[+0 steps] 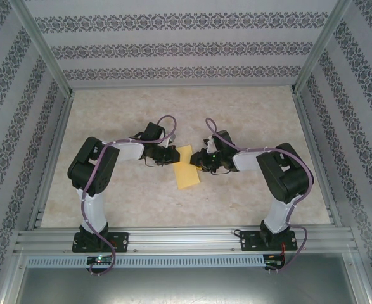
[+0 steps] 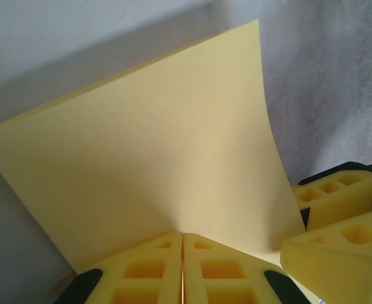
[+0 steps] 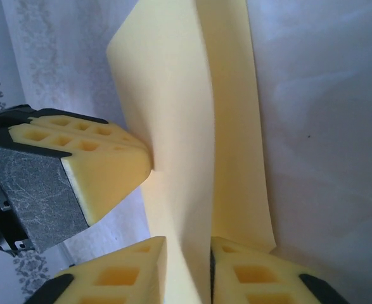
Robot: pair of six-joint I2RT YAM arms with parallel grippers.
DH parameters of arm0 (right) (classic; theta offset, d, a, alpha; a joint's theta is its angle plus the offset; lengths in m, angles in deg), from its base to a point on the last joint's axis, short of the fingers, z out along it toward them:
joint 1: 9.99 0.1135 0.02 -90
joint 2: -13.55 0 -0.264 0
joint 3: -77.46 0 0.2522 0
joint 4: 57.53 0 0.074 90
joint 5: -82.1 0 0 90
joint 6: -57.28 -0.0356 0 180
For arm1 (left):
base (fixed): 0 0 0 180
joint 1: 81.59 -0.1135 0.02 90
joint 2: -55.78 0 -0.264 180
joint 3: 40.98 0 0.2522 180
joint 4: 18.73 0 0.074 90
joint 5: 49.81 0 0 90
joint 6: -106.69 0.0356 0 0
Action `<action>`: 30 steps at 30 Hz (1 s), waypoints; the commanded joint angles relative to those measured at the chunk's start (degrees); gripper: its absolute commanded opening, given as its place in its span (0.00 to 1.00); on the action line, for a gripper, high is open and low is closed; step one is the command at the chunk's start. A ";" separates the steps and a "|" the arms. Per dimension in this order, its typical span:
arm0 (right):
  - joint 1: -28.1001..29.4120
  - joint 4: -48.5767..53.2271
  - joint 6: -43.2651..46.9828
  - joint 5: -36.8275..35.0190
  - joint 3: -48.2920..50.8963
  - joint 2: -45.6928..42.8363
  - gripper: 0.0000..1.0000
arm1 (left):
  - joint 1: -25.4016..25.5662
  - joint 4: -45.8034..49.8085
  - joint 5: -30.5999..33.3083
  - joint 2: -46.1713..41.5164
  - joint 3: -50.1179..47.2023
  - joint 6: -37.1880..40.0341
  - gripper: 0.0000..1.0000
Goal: Fold a paper plane with a square sheet of paper (pick it up from the middle)
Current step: Third fold the triangle at the center of the table.
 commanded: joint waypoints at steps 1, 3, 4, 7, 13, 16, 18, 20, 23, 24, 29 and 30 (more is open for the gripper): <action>-0.03 -0.64 1.70 1.80 -0.94 0.47 0.18 | -0.24 2.04 -0.21 -0.70 0.98 1.94 0.11; -0.08 -0.78 1.66 1.43 -0.37 0.49 0.11 | -0.15 1.70 0.11 -1.85 1.13 1.78 0.15; -0.10 -1.16 1.43 1.36 0.04 0.49 0.07 | 0.05 1.58 0.01 -2.38 1.46 1.78 0.16; -0.11 -3.54 -0.28 0.98 1.76 0.17 0.01 | 1.07 2.73 2.43 -5.55 1.93 2.70 0.22; -0.01 -9.68 -5.63 0.12 5.22 -0.68 0.00 | 2.73 4.41 10.39 -14.43 -0.57 4.01 0.42; 0.08 -11.50 -8.04 -1.97 7.40 -1.85 0.00 | 4.41 4.30 15.50 -20.13 -3.97 4.59 0.48; 0.36 -14.32 -10.63 -2.99 9.20 -2.61 0.00 | 6.12 4.58 19.56 -23.69 -6.36 4.96 0.51; 1.38 -16.18 -13.75 -5.34 11.00 -3.70 0.00 | 7.91 4.54 22.74 -26.64 -8.65 5.30 0.51; 4.05 -18.36 -17.17 -9.65 12.72 -5.09 0.00 | 10.35 4.58 26.46 -29.88 -11.25 5.58 0.52; 4.88 -18.44 -17.64 -11.06 12.86 -5.57 0.00 | 11.24 4.73 27.38 -30.88 -11.79 6.01 0.52; 5.34 -17.77 -19.07 -14.42 13.81 -7.37 0.00 | 15.81 8.53 33.36 -33.53 -12.12 9.59 0.54; 5.25 -17.69 -19.18 -14.38 13.83 -7.56 0.00 | 17.10 8.80 34.54 -34.24 -12.37 10.23 0.55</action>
